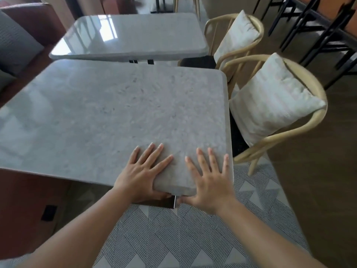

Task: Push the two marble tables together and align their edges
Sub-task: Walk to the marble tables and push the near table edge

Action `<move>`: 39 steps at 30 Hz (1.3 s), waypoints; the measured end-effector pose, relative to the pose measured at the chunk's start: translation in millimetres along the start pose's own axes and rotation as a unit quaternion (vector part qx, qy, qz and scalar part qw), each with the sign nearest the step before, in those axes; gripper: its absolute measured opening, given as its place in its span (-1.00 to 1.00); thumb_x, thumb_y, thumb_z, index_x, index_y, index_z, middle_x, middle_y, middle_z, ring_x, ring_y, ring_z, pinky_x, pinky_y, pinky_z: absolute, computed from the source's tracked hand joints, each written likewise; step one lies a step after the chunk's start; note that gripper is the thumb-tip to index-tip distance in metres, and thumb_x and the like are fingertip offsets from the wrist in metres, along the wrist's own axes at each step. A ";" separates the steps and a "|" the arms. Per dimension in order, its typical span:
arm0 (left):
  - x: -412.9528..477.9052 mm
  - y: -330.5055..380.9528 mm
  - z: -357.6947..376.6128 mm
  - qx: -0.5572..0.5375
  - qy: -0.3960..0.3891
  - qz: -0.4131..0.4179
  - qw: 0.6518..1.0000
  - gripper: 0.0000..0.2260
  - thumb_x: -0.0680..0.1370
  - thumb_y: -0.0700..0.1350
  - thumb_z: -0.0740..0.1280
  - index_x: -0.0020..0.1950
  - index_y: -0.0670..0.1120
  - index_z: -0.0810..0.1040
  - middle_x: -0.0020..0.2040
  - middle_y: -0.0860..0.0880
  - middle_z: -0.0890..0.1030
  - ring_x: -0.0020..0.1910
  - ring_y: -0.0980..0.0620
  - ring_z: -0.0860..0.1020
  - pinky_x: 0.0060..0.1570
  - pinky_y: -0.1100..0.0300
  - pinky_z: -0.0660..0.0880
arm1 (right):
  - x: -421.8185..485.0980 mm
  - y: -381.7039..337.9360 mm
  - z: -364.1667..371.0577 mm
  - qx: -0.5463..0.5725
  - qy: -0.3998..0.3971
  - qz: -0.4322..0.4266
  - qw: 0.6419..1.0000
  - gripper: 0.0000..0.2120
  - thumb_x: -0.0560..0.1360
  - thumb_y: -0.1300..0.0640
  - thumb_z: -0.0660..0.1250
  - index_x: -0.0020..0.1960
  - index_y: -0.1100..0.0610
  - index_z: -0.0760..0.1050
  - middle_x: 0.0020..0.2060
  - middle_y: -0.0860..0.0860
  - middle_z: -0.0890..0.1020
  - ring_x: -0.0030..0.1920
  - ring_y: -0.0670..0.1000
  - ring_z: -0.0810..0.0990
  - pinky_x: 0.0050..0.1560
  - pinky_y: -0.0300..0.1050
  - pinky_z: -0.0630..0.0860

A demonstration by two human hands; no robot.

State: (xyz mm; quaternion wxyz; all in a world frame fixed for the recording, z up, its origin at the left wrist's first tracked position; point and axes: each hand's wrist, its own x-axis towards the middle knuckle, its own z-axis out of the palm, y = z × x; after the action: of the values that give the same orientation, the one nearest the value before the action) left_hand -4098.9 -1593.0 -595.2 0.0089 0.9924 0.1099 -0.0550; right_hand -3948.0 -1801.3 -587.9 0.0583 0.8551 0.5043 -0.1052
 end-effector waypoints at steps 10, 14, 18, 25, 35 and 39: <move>6.1 -0.2 4.5 0.029 0.023 0.001 0.999 0.05 0.34 0.71 0.01 0.71 0.20 -0.07 0.74 -0.09 -0.03 0.73 -0.18 0.00 0.63 -0.34 -0.01 | 5.3 5.4 6.4 -0.007 0.063 -0.015 0.998 0.19 0.33 -0.75 -0.04 0.74 -0.06 -0.01 0.74 0.19 0.06 0.73 0.37 -0.04 0.56 0.62 -0.16; 16.8 4.7 2.4 0.024 0.024 -0.010 0.999 0.05 0.34 0.72 -0.05 0.71 0.22 -0.13 0.75 -0.08 -0.08 0.74 -0.16 -0.06 0.65 -0.29 -0.12 | 13.4 18.7 4.6 -0.013 0.080 -0.024 0.996 0.17 0.34 -0.75 -0.02 0.73 -0.04 0.07 0.72 0.21 0.16 0.72 0.37 0.05 0.56 0.64 -0.05; 35.4 11.5 1.3 0.019 0.025 -0.021 0.999 0.04 0.34 0.72 -0.07 0.69 0.23 -0.19 0.75 -0.08 -0.12 0.74 -0.16 -0.10 0.64 -0.29 -0.15 | 27.1 39.2 1.3 -0.028 0.088 -0.031 0.995 0.17 0.34 -0.76 -0.05 0.72 -0.04 0.11 0.70 0.19 0.22 0.70 0.35 0.14 0.56 0.63 0.01; 74.6 23.6 3.5 0.008 0.040 -0.042 0.998 0.05 0.32 0.74 -0.15 0.70 0.22 -0.16 0.75 -0.08 -0.09 0.74 -0.16 -0.10 0.64 -0.31 -0.15 | 56.3 81.8 -3.6 -0.032 0.079 -0.042 0.995 0.19 0.31 -0.79 -0.13 0.73 -0.12 -0.12 0.75 0.12 0.00 0.74 0.29 -0.08 0.60 0.58 -0.15; 105.1 37.5 -1.3 0.002 0.049 -0.063 0.997 0.08 0.29 0.74 -0.28 0.71 0.20 -0.12 0.75 -0.09 -0.05 0.74 -0.18 -0.08 0.62 -0.34 -0.11 | 82.7 119.5 -7.1 -0.033 0.085 -0.067 0.994 0.19 0.27 -0.80 -0.19 0.73 -0.15 -0.17 0.76 0.12 -0.04 0.75 0.27 -0.10 0.61 0.56 -0.17; 115.4 40.9 -1.4 0.002 0.051 -0.070 0.996 0.08 0.28 0.74 -0.30 0.70 0.21 -0.13 0.75 -0.10 -0.03 0.73 -0.19 -0.07 0.62 -0.34 -0.10 | 91.4 131.8 -7.1 -0.039 0.089 -0.075 0.992 0.18 0.28 -0.80 -0.18 0.72 -0.16 -0.21 0.76 0.11 -0.06 0.75 0.26 -0.12 0.61 0.56 -0.15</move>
State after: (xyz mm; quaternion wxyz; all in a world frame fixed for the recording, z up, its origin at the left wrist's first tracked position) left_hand -3978.0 -1607.8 -606.5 -0.0026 0.9837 0.1795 -0.0051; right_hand -3789.0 -1786.0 -603.6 0.0379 0.8179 0.5740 -0.0130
